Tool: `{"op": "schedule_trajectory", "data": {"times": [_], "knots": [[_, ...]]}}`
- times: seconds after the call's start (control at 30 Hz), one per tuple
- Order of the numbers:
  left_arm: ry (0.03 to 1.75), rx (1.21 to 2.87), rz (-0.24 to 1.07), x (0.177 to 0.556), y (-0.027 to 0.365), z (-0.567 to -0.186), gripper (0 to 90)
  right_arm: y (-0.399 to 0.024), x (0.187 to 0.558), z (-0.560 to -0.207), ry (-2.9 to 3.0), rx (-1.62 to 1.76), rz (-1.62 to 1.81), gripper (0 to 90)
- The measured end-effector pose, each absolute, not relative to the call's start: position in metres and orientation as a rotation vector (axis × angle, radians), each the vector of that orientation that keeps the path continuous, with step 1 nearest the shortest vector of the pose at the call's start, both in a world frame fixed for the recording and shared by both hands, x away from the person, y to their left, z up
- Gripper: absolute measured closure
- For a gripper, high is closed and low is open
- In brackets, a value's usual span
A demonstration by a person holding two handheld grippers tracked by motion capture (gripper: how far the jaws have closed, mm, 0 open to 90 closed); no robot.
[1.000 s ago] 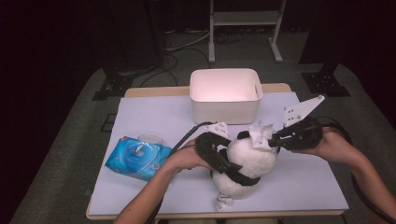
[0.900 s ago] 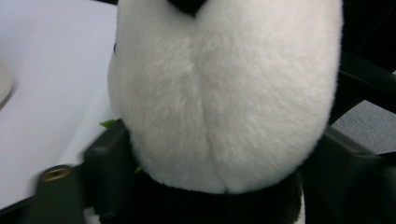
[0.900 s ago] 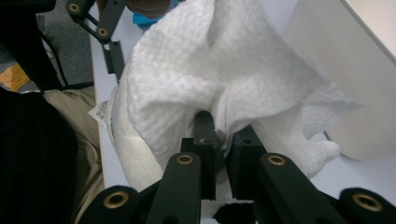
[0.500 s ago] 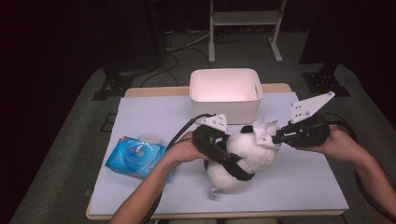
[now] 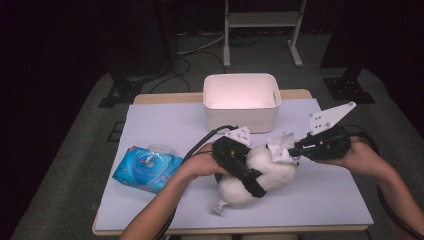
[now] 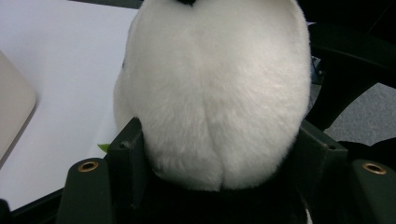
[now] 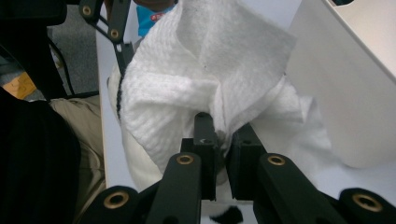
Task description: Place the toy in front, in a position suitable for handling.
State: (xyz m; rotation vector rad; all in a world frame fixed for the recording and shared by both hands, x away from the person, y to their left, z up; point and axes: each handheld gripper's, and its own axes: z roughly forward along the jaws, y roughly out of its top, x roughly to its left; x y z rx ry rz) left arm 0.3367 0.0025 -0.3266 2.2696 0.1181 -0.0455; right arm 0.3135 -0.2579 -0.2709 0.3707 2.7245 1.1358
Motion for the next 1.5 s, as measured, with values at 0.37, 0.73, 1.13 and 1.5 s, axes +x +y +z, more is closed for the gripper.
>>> {"op": "schedule_trajectory", "data": {"times": [0.37, 0.73, 1.13, 1.5], "knots": [[0.108, 2.292, -0.053, 0.337, -0.007, -0.332, 28.7, -0.253, 0.314, -0.276, 2.742, 0.362, 1.100, 82.7], [0.111, 2.337, -0.032, 0.334, -0.010, -0.336, 16.3, -0.265, 0.313, -0.291, 2.749, 0.435, 1.085, 82.7], [0.090, 2.340, -0.005, 0.327, -0.005, -0.332, 15.4, -0.283, 0.312, -0.313, 2.769, 0.538, 1.093, 82.7], [0.096, 2.393, 0.024, 0.325, 0.000, -0.332, 12.3, -0.296, 0.312, -0.330, 2.779, 0.614, 1.080, 82.8]]}}
